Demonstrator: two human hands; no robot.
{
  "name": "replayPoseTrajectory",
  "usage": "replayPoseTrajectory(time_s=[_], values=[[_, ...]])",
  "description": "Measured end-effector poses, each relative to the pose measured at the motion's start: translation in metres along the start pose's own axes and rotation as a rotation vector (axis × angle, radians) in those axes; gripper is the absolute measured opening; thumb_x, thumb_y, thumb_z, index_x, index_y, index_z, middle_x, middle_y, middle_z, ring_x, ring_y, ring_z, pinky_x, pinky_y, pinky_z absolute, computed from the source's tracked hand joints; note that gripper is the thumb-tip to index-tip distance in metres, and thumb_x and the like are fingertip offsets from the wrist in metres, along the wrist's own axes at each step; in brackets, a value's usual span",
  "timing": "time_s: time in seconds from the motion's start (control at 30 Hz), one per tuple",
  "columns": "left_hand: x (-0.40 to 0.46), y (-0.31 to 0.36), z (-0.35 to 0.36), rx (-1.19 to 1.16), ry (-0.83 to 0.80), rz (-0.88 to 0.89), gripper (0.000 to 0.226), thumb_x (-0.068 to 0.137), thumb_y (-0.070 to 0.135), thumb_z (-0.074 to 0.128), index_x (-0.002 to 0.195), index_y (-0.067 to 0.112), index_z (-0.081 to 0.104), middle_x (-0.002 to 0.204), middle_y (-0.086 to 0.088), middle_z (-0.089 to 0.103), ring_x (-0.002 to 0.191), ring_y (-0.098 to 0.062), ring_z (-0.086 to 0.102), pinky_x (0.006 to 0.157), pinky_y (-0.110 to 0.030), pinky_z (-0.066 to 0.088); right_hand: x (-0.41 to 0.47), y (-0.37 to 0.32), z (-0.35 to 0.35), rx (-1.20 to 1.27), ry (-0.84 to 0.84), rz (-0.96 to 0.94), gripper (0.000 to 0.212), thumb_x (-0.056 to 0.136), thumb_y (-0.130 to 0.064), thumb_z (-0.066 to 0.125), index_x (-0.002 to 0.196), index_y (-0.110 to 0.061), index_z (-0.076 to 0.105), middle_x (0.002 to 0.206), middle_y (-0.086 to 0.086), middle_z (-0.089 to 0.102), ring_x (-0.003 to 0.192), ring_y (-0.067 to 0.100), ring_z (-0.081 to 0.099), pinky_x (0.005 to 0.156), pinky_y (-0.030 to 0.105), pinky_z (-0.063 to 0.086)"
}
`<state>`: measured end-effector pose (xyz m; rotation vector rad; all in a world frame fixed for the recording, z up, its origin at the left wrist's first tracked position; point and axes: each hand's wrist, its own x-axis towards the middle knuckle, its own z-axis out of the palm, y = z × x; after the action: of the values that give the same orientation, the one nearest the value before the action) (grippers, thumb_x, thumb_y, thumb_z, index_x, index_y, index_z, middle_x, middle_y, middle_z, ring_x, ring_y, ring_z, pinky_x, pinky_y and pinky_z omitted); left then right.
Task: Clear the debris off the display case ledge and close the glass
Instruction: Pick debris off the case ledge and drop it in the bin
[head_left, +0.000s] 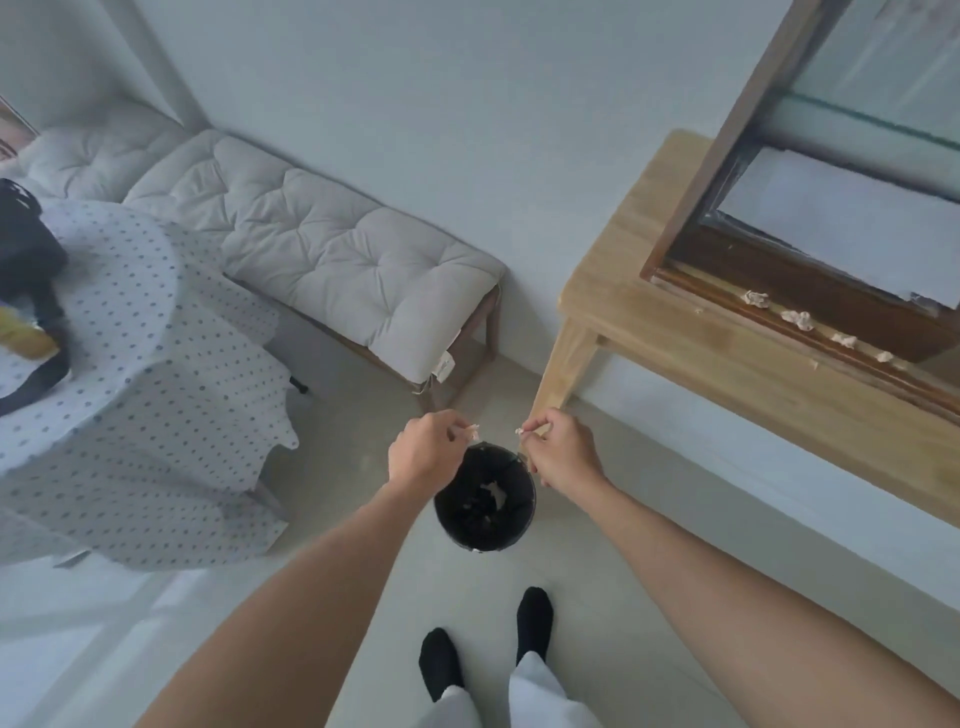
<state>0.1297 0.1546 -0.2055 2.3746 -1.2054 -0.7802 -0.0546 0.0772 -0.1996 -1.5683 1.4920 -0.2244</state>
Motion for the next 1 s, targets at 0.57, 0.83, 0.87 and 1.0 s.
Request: replayPoseTrajectory(time_s=[0.57, 0.83, 0.87, 1.0], values=[[0.027, -0.062, 0.099, -0.036, -0.195, -0.309, 0.037, 0.102, 0.034, 0.060, 0.138, 0.037, 0.068, 0.123, 0.000, 0.074, 0.115, -0.030, 0.067, 0.098, -0.044, 0.055, 0.067, 0.093, 0.084, -0.107, -0.124, 0.170, 0.011, 0.098, -0.020, 0.069, 0.107, -0.024, 0.075, 0.078, 0.004, 0.075, 0.065, 0.027, 0.070, 0.069, 0.046, 0.067], [0.016, -0.055, 0.075, 0.021, -0.219, -0.287, 0.042, 0.102, 0.040, 0.060, 0.144, 0.035, 0.062, 0.115, 0.004, 0.075, 0.107, -0.026, 0.069, 0.091, -0.041, 0.058, 0.051, 0.081, 0.052, -0.131, -0.143, 0.144, 0.032, 0.101, -0.032, 0.068, 0.131, -0.023, 0.073, 0.089, 0.000, 0.076, 0.086, 0.028, 0.074, 0.089, 0.053, 0.066], [0.015, -0.051, 0.069, 0.028, -0.210, -0.276, 0.042, 0.102, 0.041, 0.061, 0.144, 0.035, 0.062, 0.117, 0.003, 0.075, 0.108, -0.027, 0.069, 0.093, -0.042, 0.058, 0.047, 0.077, 0.045, -0.129, -0.134, 0.135, 0.034, 0.101, -0.033, 0.068, 0.133, -0.023, 0.072, 0.093, 0.004, 0.077, 0.084, 0.027, 0.071, 0.090, 0.052, 0.065], [0.011, -0.028, 0.036, 0.021, -0.165, -0.226, 0.048, 0.100, 0.046, 0.063, 0.147, 0.034, 0.059, 0.120, 0.001, 0.074, 0.115, -0.028, 0.068, 0.101, -0.047, 0.056, 0.029, 0.055, 0.016, -0.115, -0.077, 0.106, 0.037, 0.101, -0.036, 0.068, 0.136, -0.023, 0.072, 0.103, 0.010, 0.081, 0.093, 0.033, 0.075, 0.094, 0.051, 0.064]])
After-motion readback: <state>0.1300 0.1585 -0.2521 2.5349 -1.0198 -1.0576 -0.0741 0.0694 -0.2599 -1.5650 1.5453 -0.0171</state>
